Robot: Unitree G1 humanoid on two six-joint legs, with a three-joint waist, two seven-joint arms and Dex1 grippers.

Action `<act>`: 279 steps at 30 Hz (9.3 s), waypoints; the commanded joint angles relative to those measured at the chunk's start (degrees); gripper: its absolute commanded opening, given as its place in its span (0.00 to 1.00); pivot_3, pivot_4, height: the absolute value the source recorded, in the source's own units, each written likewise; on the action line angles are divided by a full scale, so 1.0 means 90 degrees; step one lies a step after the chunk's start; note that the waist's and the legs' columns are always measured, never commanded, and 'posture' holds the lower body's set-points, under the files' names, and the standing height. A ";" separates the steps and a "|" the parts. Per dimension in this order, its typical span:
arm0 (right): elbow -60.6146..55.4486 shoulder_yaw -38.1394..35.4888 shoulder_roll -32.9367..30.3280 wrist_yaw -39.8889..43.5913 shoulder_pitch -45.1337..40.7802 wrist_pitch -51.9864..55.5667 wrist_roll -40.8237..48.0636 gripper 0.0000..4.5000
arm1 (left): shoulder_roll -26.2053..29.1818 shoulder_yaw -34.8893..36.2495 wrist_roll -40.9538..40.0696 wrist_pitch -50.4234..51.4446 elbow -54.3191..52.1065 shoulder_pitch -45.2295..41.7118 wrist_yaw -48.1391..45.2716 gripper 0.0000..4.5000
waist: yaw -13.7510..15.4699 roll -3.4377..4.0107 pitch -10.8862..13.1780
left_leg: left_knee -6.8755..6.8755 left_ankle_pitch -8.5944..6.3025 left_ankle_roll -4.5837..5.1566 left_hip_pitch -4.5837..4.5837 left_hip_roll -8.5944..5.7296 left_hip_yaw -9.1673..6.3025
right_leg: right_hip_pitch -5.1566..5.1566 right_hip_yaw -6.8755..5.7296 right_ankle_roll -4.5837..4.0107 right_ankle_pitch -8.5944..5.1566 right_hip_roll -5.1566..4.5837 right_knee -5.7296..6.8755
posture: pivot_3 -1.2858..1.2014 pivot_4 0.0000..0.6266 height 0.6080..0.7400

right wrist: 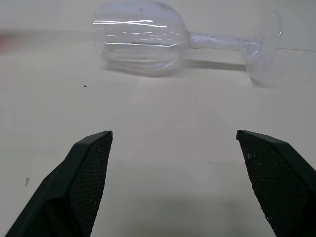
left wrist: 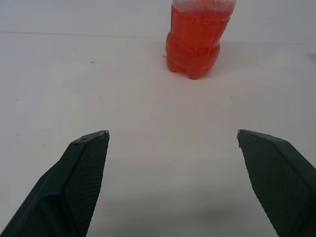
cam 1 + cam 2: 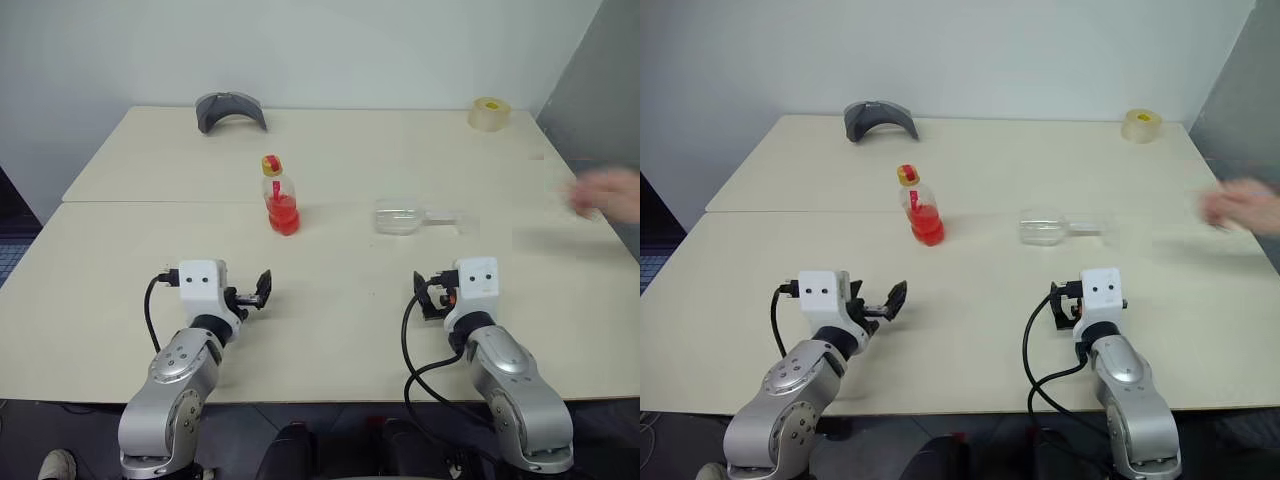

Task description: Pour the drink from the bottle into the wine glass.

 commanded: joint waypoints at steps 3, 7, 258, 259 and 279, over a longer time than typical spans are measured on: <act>-0.0388 -0.0324 -0.0124 0.0135 -0.0096 -0.0031 0.0180 0.96 | 0.0119 0.0074 0.0173 -0.0195 -0.0206 -0.0015 0.0021 0.98 | 0.0000 0.0000 0.0000 | -0.0002 0.0000 0.0000 0.0001 0.0000 0.0001 | 0.0000 0.0001 0.0000 0.0000 0.0000 0.0000 | 0.52 0.24 1.00; -0.0377 -0.0360 -0.0229 0.0249 -0.0183 -0.0014 0.0238 0.96 | 0.0084 0.0071 0.0195 -0.0246 -0.0128 -0.0046 0.0022 0.98 | 0.0000 0.0000 0.0000 | -0.0002 0.0000 0.0000 0.0001 0.0000 0.0001 | 0.0000 0.0001 0.0000 0.0000 0.0000 0.0000 | 0.52 0.24 1.00; 0.6228 0.0910 -0.1223 0.7722 -0.7183 -0.1869 0.2642 0.26 | 0.2181 -0.0543 -0.2606 0.0810 -0.0136 -0.2760 -0.4260 0.40 | -0.0248 0.0031 0.0037 | 0.0039 0.0001 0.0001 -0.0045 -0.0002 -0.0012 | -0.0038 -0.0009 -0.0006 0.0005 -0.0004 0.0023 | 0.52 0.24 1.00; 0.6450 0.0948 -0.1188 0.7897 -0.7273 -0.2031 0.2581 0.26 | 0.2251 -0.0368 -0.2846 0.0973 -0.0300 -0.2715 -0.4214 0.40 | -0.0248 0.0031 0.0037 | 0.0038 0.0001 0.0002 -0.0045 -0.0002 -0.0016 | -0.0038 -0.0013 -0.0006 0.0005 -0.0005 0.0023 | 0.52 0.24 1.00; 0.4360 0.0066 -0.2212 0.6821 -0.5769 -0.0684 0.3084 1.00 | 0.2680 0.0699 -0.3009 0.1092 0.0006 -0.1468 -0.3134 0.38 | -0.0143 0.0040 0.0043 | 0.0039 0.0012 -0.0020 -0.0049 -0.0001 -0.0011 | -0.0038 -0.0007 -0.0008 0.0005 -0.0008 0.0018 | 0.52 0.24 1.00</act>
